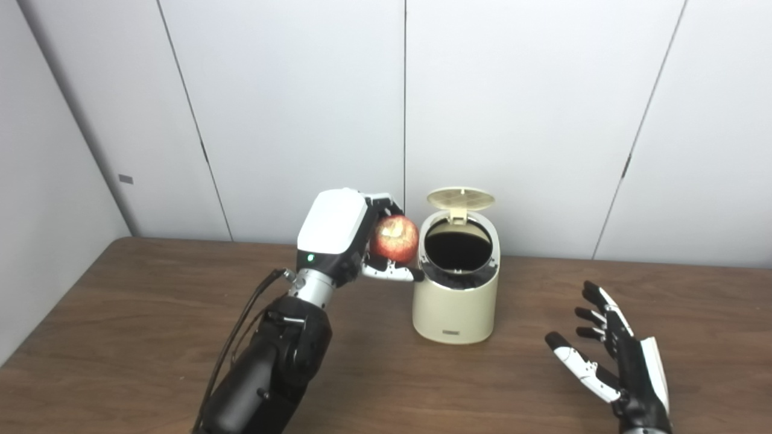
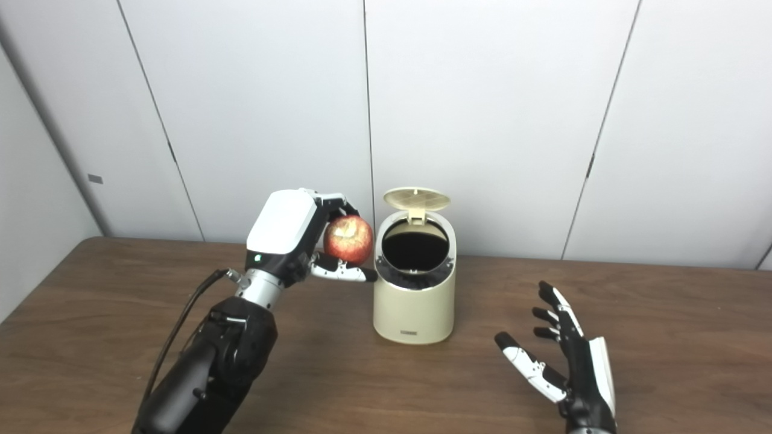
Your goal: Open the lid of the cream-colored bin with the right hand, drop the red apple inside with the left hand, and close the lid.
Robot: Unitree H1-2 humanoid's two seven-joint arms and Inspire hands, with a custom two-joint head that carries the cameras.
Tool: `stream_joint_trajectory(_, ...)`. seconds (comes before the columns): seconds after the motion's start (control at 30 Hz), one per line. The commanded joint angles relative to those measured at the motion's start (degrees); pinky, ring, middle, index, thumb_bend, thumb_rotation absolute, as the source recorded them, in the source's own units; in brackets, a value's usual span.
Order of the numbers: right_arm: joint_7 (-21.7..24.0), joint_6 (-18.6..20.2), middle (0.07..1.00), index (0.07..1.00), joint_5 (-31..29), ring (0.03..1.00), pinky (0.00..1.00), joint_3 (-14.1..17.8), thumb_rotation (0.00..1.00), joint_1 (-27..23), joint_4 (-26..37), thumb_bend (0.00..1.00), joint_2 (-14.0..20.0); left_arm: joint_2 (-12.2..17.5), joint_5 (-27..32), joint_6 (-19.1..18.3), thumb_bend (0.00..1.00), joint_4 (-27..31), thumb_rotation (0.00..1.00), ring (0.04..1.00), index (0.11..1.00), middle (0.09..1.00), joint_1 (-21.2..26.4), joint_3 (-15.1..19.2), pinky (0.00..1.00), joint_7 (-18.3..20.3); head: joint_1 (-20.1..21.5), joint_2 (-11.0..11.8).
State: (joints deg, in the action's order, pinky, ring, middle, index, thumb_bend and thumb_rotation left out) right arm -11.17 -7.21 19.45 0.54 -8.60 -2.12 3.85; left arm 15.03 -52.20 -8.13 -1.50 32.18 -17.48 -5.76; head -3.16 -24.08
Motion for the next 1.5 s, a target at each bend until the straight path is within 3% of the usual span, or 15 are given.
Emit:
stream_joint_trajectory(0.0,-1.1,-1.8,0.885,0.878,0.4,0.79,0.68,-0.3,0.52,-2.4,1.1,0.56,-0.6,0.0,-1.0,0.6,0.53,2.3,0.0,0.579,0.497,0.473,4.4,0.6,0.74,-0.3,0.2,0.0)
stream_joint_trajectory(0.73,-2.7,-2.0,0.9,0.889,0.9,0.797,0.69,-1.1,0.56,-2.9,0.8,0.57,-1.3,-2.8,-1.8,1.8,0.53,-0.5,0.0,0.564,0.497,0.472,6.5,-1.2,0.72,-0.4,1.8,0.0)
stream_joint_trajectory(1.0,-3.5,-2.8,0.894,0.885,0.8,0.803,0.69,-1.1,0.52,-3.2,0.2,0.55,-1.7,-3.8,-1.6,2.5,0.53,-1.6,0.0,0.573,0.497,0.472,6.6,-1.2,0.7,-0.5,2.3,0.0)
stream_joint_trajectory(1.2,-3.8,-2.3,0.894,0.887,1.3,0.8,0.69,-1.4,0.53,-3.1,0.6,0.55,-1.8,-4.6,-1.9,4.1,0.53,-3.8,0.0,0.593,0.497,0.472,7.0,-1.2,0.77,-2.6,2.7,0.0)
stream_joint_trajectory(1.47,-3.6,-2.3,0.893,0.884,0.8,0.803,0.7,-1.6,0.53,-2.8,1.2,0.57,-2.2,-4.9,-3.5,5.8,0.53,-7.9,0.0,0.565,0.501,0.47,8.0,-1.9,0.74,-6.5,3.0,-0.2)
